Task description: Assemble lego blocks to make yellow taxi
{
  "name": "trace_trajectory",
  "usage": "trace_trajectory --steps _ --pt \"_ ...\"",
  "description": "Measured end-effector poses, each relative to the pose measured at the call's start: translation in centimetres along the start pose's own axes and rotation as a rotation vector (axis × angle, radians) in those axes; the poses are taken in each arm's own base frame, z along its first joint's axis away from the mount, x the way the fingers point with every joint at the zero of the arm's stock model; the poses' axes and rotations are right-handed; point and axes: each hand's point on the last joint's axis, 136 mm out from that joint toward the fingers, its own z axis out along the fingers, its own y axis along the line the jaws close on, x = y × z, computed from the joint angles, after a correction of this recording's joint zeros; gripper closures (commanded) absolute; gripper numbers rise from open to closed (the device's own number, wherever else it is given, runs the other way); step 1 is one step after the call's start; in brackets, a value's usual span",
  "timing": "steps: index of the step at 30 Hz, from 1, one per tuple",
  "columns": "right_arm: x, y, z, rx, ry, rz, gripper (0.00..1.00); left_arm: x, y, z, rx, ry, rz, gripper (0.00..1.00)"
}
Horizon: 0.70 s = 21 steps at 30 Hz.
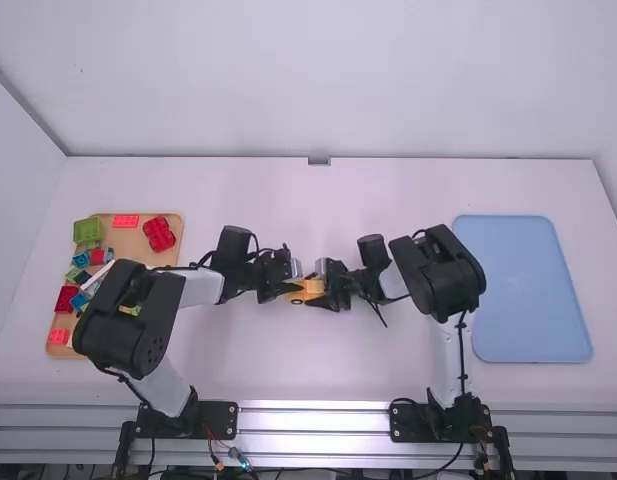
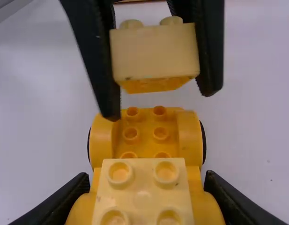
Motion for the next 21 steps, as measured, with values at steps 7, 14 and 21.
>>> trace_trajectory --steps 7,14,21 --pt "-0.01 -0.02 0.00 0.001 0.000 -0.001 0.42 -0.42 -0.31 -0.01 0.019 -0.024 0.001 0.77" --pt "-0.01 -0.01 0.00 0.001 0.000 0.000 0.42 -0.53 -0.26 0.01 0.018 -0.030 0.008 0.77" --pt "-0.02 -0.02 0.00 0.001 0.000 0.000 0.42 -0.46 -0.45 0.25 0.026 -0.031 0.009 0.78"
